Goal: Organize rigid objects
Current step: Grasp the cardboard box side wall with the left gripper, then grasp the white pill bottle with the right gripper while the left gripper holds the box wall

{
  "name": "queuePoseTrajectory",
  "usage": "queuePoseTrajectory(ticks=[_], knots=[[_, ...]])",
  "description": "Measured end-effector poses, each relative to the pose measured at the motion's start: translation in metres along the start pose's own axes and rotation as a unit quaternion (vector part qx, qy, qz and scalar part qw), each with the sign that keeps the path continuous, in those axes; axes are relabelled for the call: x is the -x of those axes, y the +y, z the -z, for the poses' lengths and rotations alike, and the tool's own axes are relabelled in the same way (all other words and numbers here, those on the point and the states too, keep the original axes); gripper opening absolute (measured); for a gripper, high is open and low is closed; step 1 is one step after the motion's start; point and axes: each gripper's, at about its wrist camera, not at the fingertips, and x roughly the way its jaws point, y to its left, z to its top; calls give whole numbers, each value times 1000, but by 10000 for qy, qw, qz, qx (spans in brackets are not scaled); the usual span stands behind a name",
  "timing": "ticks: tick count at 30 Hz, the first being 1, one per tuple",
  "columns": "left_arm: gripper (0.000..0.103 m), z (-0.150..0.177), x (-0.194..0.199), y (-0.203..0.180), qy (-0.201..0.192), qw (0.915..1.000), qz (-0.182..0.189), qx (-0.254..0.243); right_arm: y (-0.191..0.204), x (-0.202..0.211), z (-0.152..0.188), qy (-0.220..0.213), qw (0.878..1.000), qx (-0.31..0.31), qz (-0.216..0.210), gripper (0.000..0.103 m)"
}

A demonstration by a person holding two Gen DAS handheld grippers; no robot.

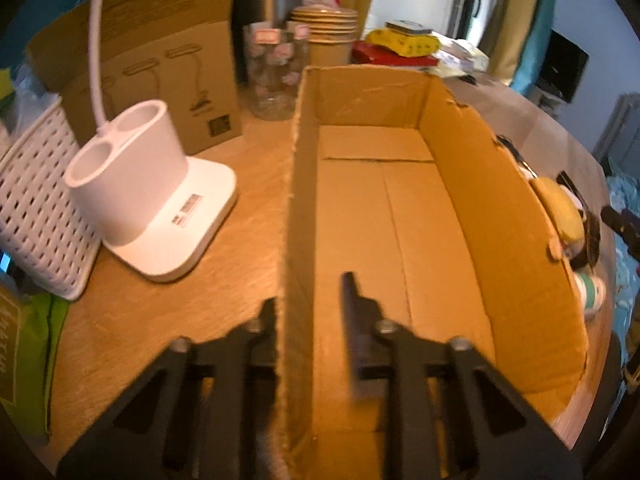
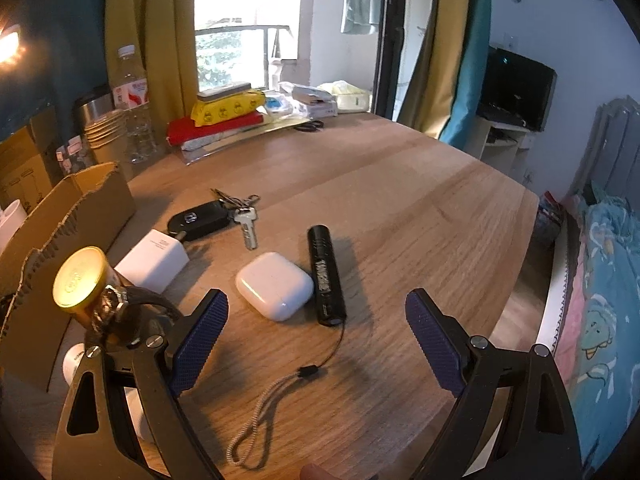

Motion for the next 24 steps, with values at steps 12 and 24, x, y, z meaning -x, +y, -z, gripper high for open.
queuePoseTrajectory(ticks=[12,24], knots=[[9,6,6,-18,-63,9997,164,-140,2,10,12,-2,9998,-97,-172,92],[7,9,7,-17,-126,9997,184,-81,22,46,16,-157,9970,-95,-758,92]])
